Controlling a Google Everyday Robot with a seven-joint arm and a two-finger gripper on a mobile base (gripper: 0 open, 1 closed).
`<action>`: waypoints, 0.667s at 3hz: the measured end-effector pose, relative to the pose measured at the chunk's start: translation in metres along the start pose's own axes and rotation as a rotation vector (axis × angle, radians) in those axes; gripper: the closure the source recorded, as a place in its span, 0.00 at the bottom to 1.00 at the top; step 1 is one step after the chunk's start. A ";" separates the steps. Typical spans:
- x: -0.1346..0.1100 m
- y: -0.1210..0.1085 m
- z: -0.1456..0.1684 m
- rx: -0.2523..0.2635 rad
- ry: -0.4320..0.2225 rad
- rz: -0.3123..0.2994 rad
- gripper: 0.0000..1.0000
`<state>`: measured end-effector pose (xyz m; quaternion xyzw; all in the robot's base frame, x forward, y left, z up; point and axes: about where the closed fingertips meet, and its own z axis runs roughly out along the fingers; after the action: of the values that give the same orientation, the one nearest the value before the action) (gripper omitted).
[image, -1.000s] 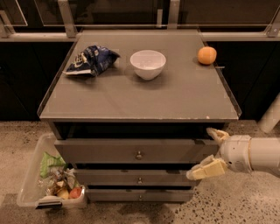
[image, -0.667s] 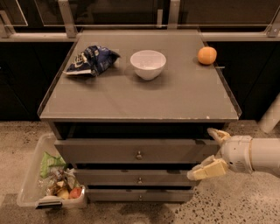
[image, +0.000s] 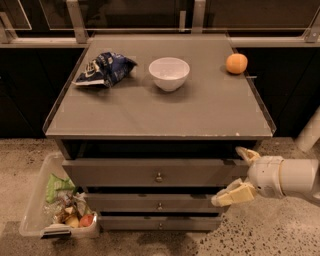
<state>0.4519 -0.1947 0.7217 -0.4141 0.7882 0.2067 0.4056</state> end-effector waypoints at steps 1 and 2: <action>0.005 -0.004 0.016 -0.004 -0.001 -0.024 0.00; 0.018 -0.009 0.041 -0.020 0.005 -0.024 0.00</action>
Offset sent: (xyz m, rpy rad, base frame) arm 0.0266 0.0145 -0.0427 -0.0090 -0.0096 0.0367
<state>0.4721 -0.1813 0.6836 -0.4278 0.7821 0.2087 0.4022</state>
